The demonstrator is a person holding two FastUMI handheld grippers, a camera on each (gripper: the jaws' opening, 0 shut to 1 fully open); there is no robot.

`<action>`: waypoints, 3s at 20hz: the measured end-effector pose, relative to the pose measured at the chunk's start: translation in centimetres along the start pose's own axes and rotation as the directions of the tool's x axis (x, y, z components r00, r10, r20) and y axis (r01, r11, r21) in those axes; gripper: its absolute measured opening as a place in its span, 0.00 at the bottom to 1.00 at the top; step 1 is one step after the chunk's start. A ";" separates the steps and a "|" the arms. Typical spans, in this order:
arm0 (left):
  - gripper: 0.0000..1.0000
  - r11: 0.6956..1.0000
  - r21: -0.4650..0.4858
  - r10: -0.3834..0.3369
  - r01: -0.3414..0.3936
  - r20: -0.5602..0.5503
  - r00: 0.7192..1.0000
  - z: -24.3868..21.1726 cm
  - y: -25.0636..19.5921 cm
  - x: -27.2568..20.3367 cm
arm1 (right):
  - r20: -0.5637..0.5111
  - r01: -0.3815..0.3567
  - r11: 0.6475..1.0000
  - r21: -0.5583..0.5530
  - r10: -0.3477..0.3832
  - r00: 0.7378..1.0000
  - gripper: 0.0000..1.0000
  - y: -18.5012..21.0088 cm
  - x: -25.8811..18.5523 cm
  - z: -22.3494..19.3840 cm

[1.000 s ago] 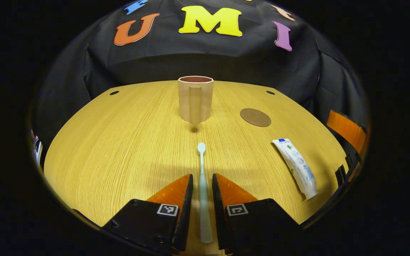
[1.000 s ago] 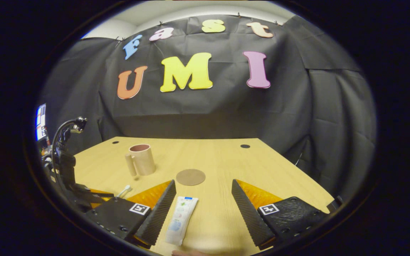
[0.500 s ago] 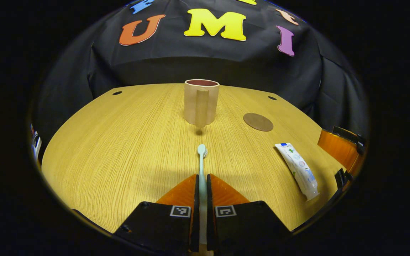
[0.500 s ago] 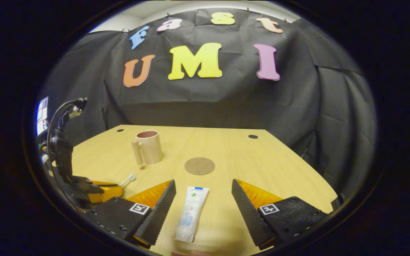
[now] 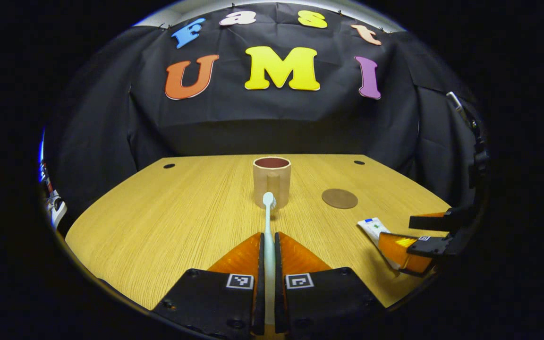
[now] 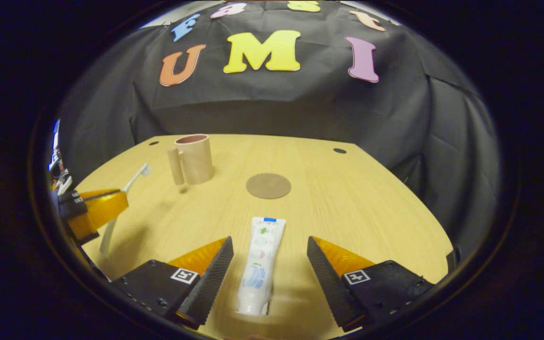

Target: Put the toothbrush and toothpaste on the desktop into the cup, then pick up the cup and place it on the coaster on the desktop.

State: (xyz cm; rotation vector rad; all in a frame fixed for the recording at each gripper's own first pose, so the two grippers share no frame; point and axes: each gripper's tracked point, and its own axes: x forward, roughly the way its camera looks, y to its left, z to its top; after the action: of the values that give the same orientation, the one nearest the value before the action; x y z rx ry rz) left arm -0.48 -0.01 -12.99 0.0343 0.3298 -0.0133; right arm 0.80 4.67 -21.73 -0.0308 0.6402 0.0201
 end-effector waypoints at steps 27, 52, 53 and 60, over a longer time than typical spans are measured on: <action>0.10 0.997 -0.043 -0.043 0.062 0.348 0.936 16.6 1.3 3.3 | -0.005 -0.220 0.966 0.137 0.223 0.975 0.30 -0.8 0.9 -1.2; 0.11 0.998 -0.015 -0.054 0.060 0.272 0.961 18.4 -0.3 18.1 | 0.344 -0.273 0.962 -0.026 0.265 0.901 0.29 1.5 -2.4 9.6; 0.11 0.998 -0.009 -0.050 0.054 0.267 0.962 18.4 -0.2 18.2 | 0.340 -0.275 0.961 -0.022 0.266 0.902 0.29 1.5 -2.5 9.3; 0.13 0.999 -0.002 -0.051 0.053 0.249 0.967 18.0 -0.2 17.7 | 0.333 -0.279 0.960 -0.020 0.270 0.904 0.29 1.5 -2.8 8.9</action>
State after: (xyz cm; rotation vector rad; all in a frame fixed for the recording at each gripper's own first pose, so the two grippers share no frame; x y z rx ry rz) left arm 22.10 -0.98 -1.68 0.0157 0.0791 -0.0675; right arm 3.79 6.45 -12.96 0.0900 0.3010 0.2848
